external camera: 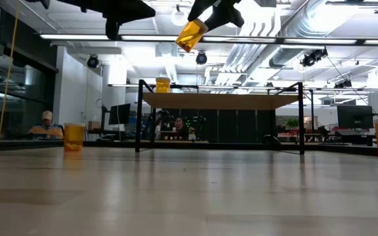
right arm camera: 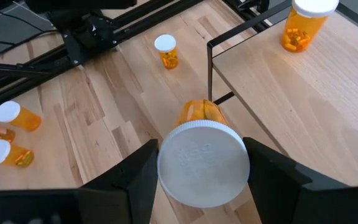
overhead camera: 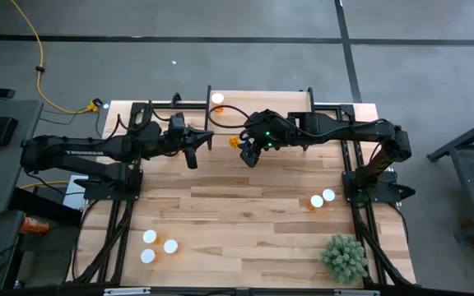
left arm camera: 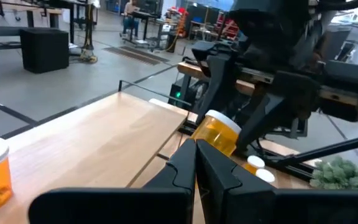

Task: Pick and place medicine bottles onto shelf by color
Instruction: Put the orange pill bottle on the shelf aligned with the other orange pill bottle

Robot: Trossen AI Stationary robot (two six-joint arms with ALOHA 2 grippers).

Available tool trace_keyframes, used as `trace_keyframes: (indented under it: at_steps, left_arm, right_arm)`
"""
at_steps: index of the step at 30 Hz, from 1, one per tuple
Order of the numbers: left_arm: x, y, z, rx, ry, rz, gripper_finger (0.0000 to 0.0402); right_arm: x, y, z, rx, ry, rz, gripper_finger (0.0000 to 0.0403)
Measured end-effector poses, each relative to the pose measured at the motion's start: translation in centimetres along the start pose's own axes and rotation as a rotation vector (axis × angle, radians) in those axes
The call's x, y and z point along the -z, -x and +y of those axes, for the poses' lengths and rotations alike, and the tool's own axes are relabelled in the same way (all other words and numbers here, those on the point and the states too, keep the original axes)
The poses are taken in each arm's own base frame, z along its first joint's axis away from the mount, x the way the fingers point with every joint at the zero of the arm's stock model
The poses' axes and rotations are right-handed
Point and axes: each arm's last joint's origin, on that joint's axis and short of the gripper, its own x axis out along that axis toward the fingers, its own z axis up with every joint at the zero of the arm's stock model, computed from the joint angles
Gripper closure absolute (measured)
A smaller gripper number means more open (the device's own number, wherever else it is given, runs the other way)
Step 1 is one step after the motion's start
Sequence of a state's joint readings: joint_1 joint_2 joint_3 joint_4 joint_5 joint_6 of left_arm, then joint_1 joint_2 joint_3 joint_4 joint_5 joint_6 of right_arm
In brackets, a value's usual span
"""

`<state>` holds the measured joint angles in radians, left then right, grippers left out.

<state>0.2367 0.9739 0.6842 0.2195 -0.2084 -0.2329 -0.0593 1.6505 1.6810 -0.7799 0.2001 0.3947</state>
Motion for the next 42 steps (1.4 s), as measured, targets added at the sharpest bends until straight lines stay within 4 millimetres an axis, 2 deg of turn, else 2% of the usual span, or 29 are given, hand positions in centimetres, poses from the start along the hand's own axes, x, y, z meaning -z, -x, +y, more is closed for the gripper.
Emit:
trace_keyframes:
  at_steps: [17, 42]
  left_arm:
    - [0.8, -1.4, 0.1, 0.057, 0.028, 0.032, 0.0402]
    - [0.4, -1.5, 0.5, 0.041, 0.084, -0.002, 0.0401]
  right_arm:
    - [0.0, 0.0, 0.0, -0.002, 0.0, 0.001, 0.0206]
    - [-0.2, 0.0, 0.2, -0.029, -0.002, -0.017, 0.0205]
